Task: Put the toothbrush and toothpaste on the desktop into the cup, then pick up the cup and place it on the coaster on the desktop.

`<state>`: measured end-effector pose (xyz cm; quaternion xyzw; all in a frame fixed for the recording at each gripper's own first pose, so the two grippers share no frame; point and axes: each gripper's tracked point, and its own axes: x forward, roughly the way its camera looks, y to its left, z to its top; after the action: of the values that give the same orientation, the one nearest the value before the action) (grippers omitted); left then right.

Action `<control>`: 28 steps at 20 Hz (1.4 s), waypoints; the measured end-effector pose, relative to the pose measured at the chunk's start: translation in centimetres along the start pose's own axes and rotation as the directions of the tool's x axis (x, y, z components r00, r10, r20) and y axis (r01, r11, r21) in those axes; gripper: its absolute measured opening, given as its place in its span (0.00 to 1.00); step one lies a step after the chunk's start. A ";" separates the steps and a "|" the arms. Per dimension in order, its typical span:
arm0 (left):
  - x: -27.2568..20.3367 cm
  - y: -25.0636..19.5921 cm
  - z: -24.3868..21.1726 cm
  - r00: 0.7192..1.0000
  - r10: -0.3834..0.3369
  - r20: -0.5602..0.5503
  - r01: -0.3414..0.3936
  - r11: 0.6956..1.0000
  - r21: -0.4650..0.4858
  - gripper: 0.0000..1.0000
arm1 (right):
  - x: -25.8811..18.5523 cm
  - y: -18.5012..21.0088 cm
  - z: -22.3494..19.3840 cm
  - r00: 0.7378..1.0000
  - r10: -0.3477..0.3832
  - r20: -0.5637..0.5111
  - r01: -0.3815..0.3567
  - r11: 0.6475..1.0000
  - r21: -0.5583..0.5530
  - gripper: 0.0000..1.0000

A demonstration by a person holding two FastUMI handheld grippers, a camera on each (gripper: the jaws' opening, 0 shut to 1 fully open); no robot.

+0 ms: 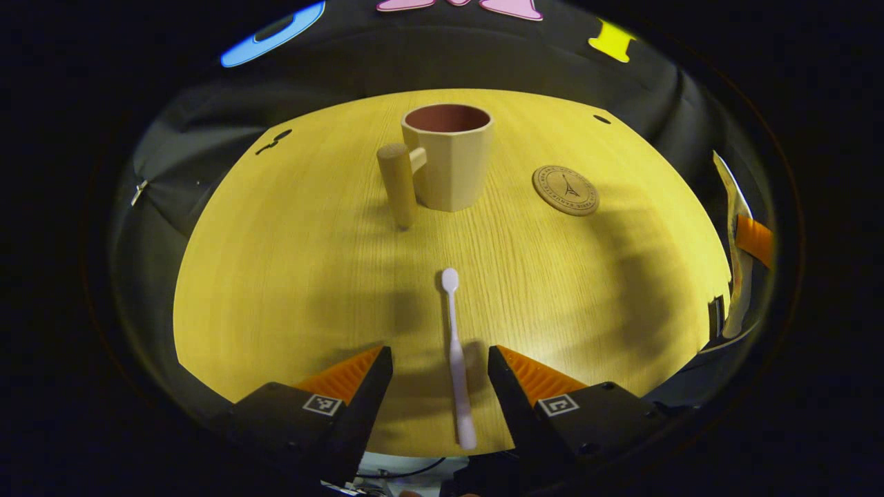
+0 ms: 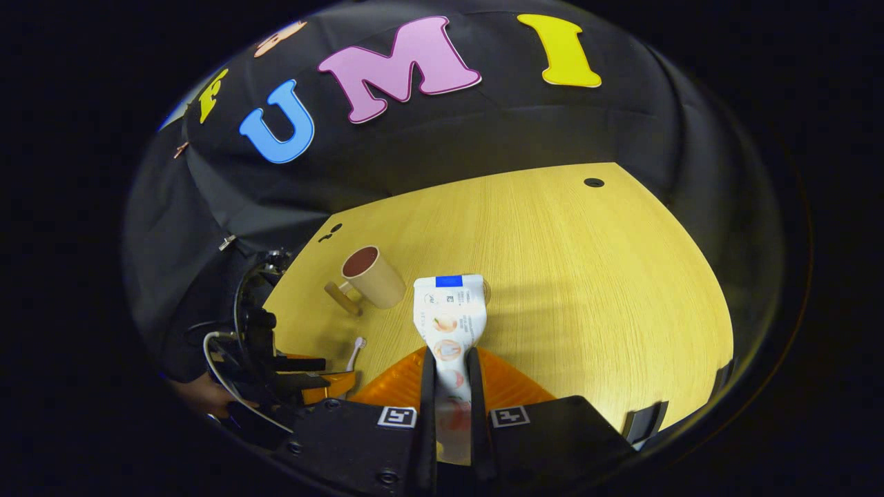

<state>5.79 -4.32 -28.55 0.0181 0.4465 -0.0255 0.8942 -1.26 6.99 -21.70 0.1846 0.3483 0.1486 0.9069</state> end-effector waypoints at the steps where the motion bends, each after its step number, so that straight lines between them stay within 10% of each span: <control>1: 0.3 0.0 0.0 1.000 0.003 -0.014 -0.004 1.000 -0.009 0.86 | 0.0 0.0 0.0 1.000 0.004 -0.002 -0.004 1.000 0.007 0.24; 9: 1.6 -0.7 -0.3 0.998 0.008 -0.061 -0.012 0.998 -0.058 0.67 | 0.5 -0.9 0.6 1.000 0.029 -0.008 -0.029 0.999 0.028 0.24; 16: 2.1 -1.5 0.3 0.996 -0.016 -0.084 0.020 0.999 0.044 0.13 | 0.0 -0.9 1.1 0.999 0.049 0.006 -0.049 0.998 0.030 0.24; 28: -5.1 0.4 3.6 0.962 -0.187 0.201 0.198 0.979 -0.036 0.06 | -2.8 1.8 3.7 0.985 0.088 0.146 -0.101 0.991 0.082 0.24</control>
<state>5.63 -3.96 -22.32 -0.0531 0.3563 -0.1017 0.9273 -0.98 6.62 -16.75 0.2515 0.2799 0.1621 0.9122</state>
